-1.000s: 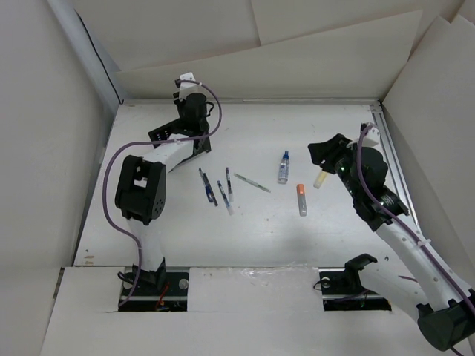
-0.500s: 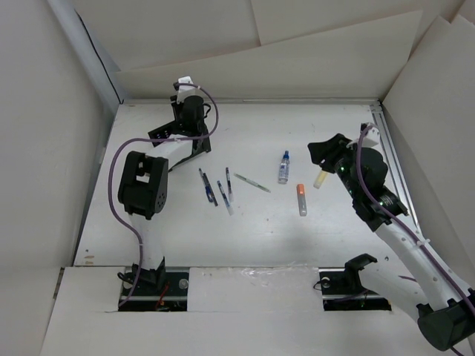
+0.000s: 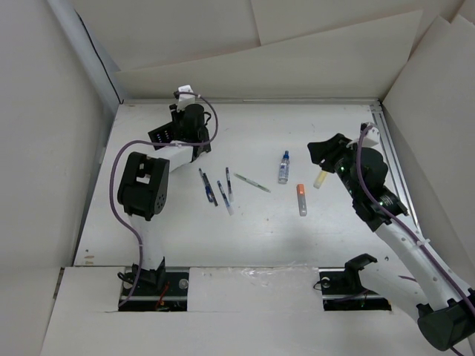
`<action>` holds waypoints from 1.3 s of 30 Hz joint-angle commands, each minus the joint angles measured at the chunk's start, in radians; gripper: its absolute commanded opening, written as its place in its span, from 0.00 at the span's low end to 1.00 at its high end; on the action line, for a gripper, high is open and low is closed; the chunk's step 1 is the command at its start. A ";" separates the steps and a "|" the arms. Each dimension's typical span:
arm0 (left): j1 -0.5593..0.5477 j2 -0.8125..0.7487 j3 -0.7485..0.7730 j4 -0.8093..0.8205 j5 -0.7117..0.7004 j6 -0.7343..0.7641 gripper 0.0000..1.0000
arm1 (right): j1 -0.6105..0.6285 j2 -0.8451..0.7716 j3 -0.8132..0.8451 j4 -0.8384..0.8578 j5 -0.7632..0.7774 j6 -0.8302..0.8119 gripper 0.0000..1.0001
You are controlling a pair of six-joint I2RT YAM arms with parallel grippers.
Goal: Sort the stationery into containers
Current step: Place the pen in the storage box, then pick up the pen from the center of the board.
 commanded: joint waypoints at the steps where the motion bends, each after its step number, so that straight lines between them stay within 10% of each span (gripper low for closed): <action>1: -0.012 -0.095 -0.027 0.069 -0.021 -0.006 0.31 | 0.010 -0.014 -0.006 0.051 -0.008 -0.013 0.54; 7: -0.039 -0.183 -0.061 0.069 -0.010 -0.020 0.54 | 0.010 -0.003 -0.006 0.051 -0.008 -0.003 0.54; 15: -0.052 -0.338 -0.097 0.003 0.105 -0.155 0.45 | 0.010 -0.005 -0.006 0.051 0.001 -0.003 0.51; 22: -0.249 -0.296 0.054 -0.283 0.297 -0.333 0.20 | 0.019 0.046 0.051 -0.068 0.162 0.006 0.00; 28: -0.643 -0.157 0.112 -0.420 0.386 -0.356 0.12 | 0.010 0.021 0.085 -0.171 0.326 0.027 0.00; 33: -0.736 -0.085 0.146 -0.491 0.398 -0.452 0.22 | -0.008 -0.038 0.086 -0.194 0.351 0.040 0.06; 39: -0.791 0.025 0.201 -0.521 0.385 -0.506 0.42 | -0.008 -0.123 0.109 -0.217 0.331 0.030 0.35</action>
